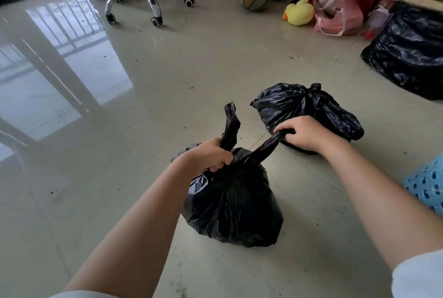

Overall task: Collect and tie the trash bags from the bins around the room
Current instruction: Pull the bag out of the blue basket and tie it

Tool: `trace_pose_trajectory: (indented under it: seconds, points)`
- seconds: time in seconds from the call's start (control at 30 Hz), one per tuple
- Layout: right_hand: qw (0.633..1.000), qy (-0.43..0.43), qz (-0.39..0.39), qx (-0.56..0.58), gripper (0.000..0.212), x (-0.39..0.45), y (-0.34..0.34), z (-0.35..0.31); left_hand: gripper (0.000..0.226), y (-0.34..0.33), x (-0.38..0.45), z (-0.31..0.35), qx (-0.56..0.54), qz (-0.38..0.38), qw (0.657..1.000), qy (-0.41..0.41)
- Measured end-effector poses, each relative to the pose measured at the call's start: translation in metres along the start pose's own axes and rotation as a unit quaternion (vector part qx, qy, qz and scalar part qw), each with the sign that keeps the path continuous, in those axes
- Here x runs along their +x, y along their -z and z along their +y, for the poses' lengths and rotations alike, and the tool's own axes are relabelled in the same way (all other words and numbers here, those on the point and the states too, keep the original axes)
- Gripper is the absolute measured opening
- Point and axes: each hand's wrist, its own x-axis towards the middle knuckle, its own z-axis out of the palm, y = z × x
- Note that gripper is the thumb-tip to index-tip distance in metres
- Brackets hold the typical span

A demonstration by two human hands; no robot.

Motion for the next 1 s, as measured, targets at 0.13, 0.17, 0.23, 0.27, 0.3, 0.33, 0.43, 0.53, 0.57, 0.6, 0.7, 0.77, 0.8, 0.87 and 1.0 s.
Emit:
trace_pose_trajectory:
  seconds: [0.13, 0.17, 0.23, 0.27, 0.3, 0.33, 0.43, 0.53, 0.57, 0.6, 0.7, 0.77, 0.8, 0.87, 1.0]
  points:
    - [0.969, -0.066, -0.075, 0.225, 0.034, -0.004, 0.014, 0.006, 0.029, -0.006, 0.005, -0.002, -0.05, 0.017, 0.998, -0.037]
    - [0.957, -0.079, -0.091, 0.265, 0.03, -0.006, 0.016, 0.007, 0.034, -0.006, 0.008, -0.003, -0.049, 0.027, 0.997, -0.054]
    - [0.942, -0.086, -0.109, 0.306, 0.024, -0.009, 0.018, 0.007, 0.039, -0.006, 0.012, -0.008, -0.035, 0.047, 0.994, -0.092]
    - [0.937, -0.08, -0.11, 0.321, 0.026, -0.01, 0.018, 0.008, 0.035, -0.006, 0.014, -0.009, -0.024, 0.064, 0.992, -0.106]
    - [0.933, -0.071, -0.108, 0.337, 0.028, -0.01, 0.017, 0.008, 0.029, -0.007, 0.015, -0.009, -0.02, 0.085, 0.99, -0.114]
    - [0.927, -0.062, -0.105, 0.355, 0.029, -0.01, 0.017, 0.009, 0.026, -0.009, 0.017, -0.008, -0.019, 0.101, 0.988, -0.119]
    - [0.914, -0.035, -0.095, 0.393, 0.033, -0.009, 0.017, 0.015, 0.035, -0.021, 0.019, -0.003, 0.024, 0.113, 0.984, -0.135]
    - [0.905, -0.043, -0.102, 0.411, 0.035, -0.009, 0.016, 0.024, 0.031, -0.032, 0.022, 0.002, 0.06, 0.126, 0.98, -0.138]
    - [0.9, -0.05, -0.115, 0.418, 0.036, -0.009, 0.016, 0.026, 0.03, -0.034, 0.023, 0.004, 0.076, 0.129, 0.98, -0.13]
    - [0.896, -0.054, -0.13, 0.421, 0.036, -0.01, 0.015, 0.029, 0.031, -0.035, 0.023, 0.005, 0.074, 0.122, 0.983, -0.115]
    - [0.888, -0.047, -0.162, 0.428, 0.04, -0.014, 0.014, 0.033, 0.05, -0.036, 0.021, 0.01, 0.094, 0.047, 0.993, -0.05]
    - [0.881, -0.038, -0.171, 0.439, 0.049, -0.016, 0.014, 0.034, 0.063, -0.04, 0.021, 0.01, 0.261, -0.005, 0.965, -0.039]
    - [0.88, -0.032, -0.172, 0.441, 0.055, -0.016, 0.014, 0.034, 0.068, -0.044, 0.021, 0.009, 0.338, -0.006, 0.94, -0.042]
    - [0.878, -0.026, -0.164, 0.449, 0.056, -0.016, 0.013, 0.034, 0.073, -0.056, 0.022, 0.008, 0.41, 0.027, 0.91, -0.051]
    - [0.854, -0.041, -0.108, 0.507, 0.038, -0.015, 0.008, 0.038, 0.056, -0.08, 0.021, 0.005, 0.459, 0.09, 0.882, -0.054]
